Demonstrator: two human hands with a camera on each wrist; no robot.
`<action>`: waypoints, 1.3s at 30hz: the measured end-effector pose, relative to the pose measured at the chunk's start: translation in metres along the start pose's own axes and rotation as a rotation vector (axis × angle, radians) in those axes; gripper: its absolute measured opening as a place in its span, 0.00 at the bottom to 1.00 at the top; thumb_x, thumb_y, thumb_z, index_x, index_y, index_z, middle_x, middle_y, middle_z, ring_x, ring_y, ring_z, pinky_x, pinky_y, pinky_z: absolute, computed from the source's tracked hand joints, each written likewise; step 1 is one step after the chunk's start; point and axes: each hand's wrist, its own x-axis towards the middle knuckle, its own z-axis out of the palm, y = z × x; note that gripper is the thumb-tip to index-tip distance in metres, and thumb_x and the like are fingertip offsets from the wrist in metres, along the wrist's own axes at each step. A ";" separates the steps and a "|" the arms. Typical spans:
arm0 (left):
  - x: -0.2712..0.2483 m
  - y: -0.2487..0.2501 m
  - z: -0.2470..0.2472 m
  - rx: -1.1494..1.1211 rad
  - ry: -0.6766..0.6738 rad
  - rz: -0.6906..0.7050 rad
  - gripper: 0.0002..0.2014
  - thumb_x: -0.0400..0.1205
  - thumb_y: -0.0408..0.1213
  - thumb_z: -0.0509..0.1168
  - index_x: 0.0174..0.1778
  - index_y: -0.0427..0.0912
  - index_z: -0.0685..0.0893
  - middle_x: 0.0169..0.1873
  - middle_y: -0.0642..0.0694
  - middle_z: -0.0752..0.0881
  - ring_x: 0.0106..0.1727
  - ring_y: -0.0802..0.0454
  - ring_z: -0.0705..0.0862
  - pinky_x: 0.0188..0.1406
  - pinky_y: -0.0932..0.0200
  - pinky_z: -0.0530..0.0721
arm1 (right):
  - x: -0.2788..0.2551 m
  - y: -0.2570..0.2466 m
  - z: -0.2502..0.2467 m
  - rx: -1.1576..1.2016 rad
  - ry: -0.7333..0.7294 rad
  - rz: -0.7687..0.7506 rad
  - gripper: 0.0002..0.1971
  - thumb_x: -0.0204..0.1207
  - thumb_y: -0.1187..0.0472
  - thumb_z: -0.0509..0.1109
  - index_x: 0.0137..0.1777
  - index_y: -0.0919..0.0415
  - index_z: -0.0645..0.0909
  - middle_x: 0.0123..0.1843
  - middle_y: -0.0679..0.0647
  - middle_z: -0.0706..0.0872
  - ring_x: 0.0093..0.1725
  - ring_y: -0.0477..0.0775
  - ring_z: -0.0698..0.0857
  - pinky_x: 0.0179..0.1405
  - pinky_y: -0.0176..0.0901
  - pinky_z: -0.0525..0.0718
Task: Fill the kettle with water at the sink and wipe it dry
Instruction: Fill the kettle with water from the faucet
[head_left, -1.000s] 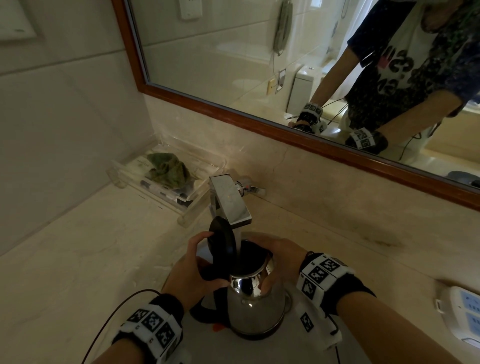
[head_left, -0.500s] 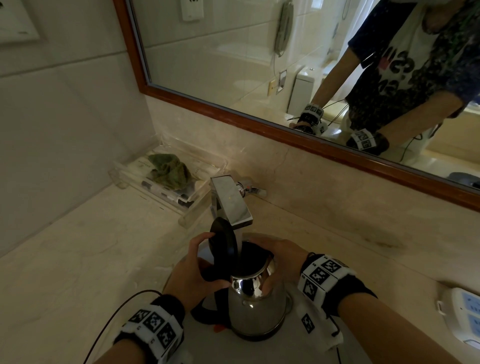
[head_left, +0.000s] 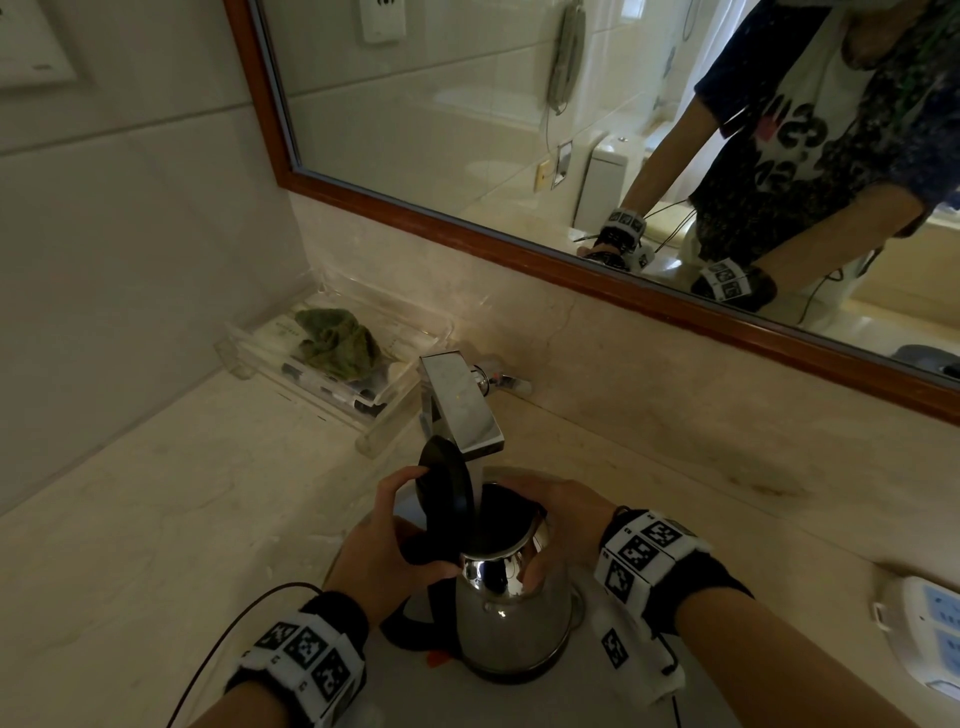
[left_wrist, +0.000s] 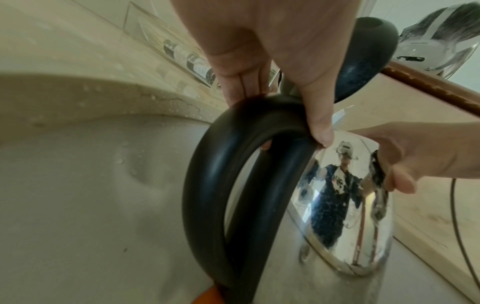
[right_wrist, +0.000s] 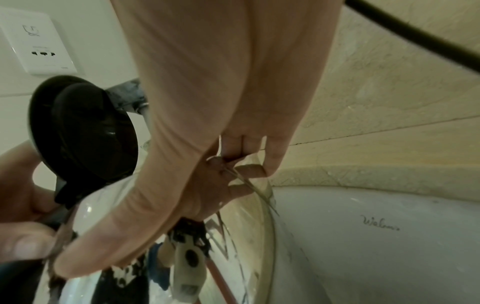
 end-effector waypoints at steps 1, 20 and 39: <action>0.000 0.000 0.000 -0.007 0.000 0.001 0.50 0.60 0.37 0.80 0.63 0.70 0.51 0.44 0.46 0.88 0.49 0.50 0.87 0.55 0.50 0.85 | 0.000 0.000 0.000 0.001 -0.004 -0.001 0.53 0.50 0.57 0.86 0.74 0.33 0.62 0.75 0.38 0.71 0.75 0.44 0.68 0.76 0.52 0.70; -0.001 0.003 0.000 -0.001 -0.002 -0.029 0.51 0.61 0.38 0.80 0.72 0.57 0.54 0.47 0.44 0.87 0.50 0.48 0.86 0.55 0.51 0.84 | 0.003 0.009 0.002 0.027 -0.022 -0.026 0.50 0.51 0.60 0.86 0.58 0.17 0.57 0.56 0.12 0.62 0.67 0.31 0.66 0.63 0.24 0.65; -0.002 0.004 0.000 -0.012 -0.003 -0.026 0.49 0.61 0.37 0.80 0.65 0.66 0.52 0.43 0.46 0.88 0.46 0.51 0.86 0.51 0.56 0.84 | 0.000 0.005 0.001 0.034 -0.007 -0.009 0.52 0.49 0.58 0.86 0.60 0.14 0.60 0.59 0.15 0.65 0.69 0.33 0.67 0.71 0.40 0.68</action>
